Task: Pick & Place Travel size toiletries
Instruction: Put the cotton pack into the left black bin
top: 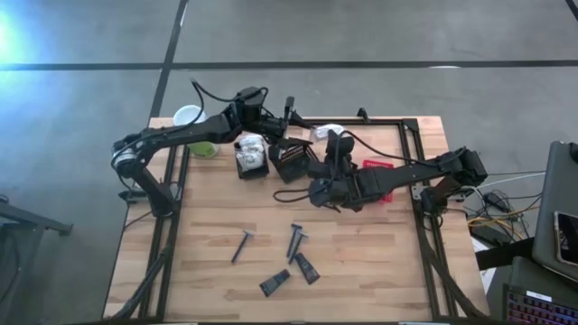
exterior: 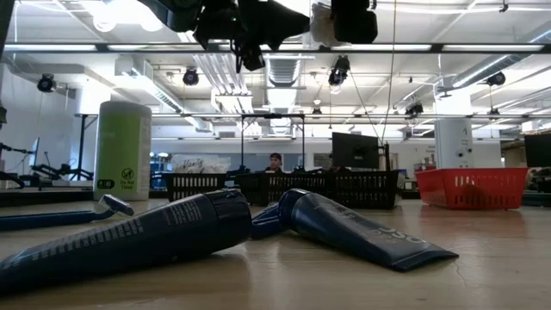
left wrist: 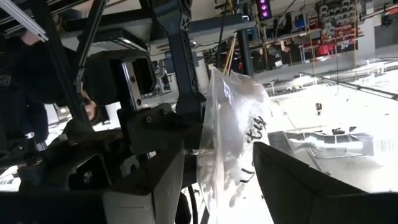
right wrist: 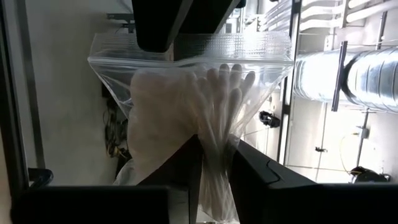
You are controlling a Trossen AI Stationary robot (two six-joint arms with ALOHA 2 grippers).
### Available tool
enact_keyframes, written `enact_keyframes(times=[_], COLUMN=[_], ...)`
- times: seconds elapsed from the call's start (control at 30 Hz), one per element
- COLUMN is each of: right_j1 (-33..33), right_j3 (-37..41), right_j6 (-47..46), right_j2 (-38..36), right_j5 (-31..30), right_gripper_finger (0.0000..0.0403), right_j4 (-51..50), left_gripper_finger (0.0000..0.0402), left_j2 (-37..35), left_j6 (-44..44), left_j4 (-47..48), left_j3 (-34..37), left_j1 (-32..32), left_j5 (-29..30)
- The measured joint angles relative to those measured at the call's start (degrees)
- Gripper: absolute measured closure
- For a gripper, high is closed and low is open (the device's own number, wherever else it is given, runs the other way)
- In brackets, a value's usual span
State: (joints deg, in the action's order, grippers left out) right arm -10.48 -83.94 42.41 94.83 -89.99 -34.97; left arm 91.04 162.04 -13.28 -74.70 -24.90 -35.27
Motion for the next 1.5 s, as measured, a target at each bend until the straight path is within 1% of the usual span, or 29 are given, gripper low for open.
enact_keyframes(times=[0.17, 0.3, 0.47, 0.73, 1.03, 1.27, 1.4, 1.5], right_j1=[-0.56, -1.68, -2.97, -3.79, -4.31, -4.13, -4.15, -4.15], right_j3=[0.00, 0.00, 0.00, 0.00, 0.00, 0.00, 0.00, 0.00], right_j6=[0.21, 0.10, 0.00, 0.00, -0.23, -0.09, -0.24, -0.26], right_j2=[0.00, 0.00, 0.00, 0.00, 0.00, 0.00, 0.00, 0.00], right_j5=[-0.01, -0.01, -0.01, -0.01, -0.01, -0.01, -0.01, -0.01], right_gripper_finger=[0.0342, 0.0334, 0.0328, 0.0337, 0.0321, 0.0335, 0.0339, 0.0335], right_j4=[0.20, 0.44, 0.86, 1.06, 1.08, 1.08, 1.10, 1.10], left_gripper_finger=[0.0204, 0.0204, 0.0204, 0.0204, 0.0204, 0.0204, 0.0204, 0.0204], left_j2=[0.01, 0.01, 0.01, 0.01, 0.01, 0.01, 0.01, 0.01], left_j6=[-0.15, -0.07, -0.07, -0.07, -0.99, -1.42, -1.42, -1.42], left_j4=[-0.17, -0.15, -0.15, -0.15, -0.02, 0.15, 0.11, -0.26], left_j3=[0.00, 0.00, 0.00, 0.00, 0.00, 0.00, 0.00, 0.00], left_j1=[1.16, 2.14, 1.71, 1.80, 1.76, 3.04, 4.13, 4.25], left_j5=[-0.26, 0.59, 2.80, 3.31, 3.44, 4.15, 6.47, 7.93])
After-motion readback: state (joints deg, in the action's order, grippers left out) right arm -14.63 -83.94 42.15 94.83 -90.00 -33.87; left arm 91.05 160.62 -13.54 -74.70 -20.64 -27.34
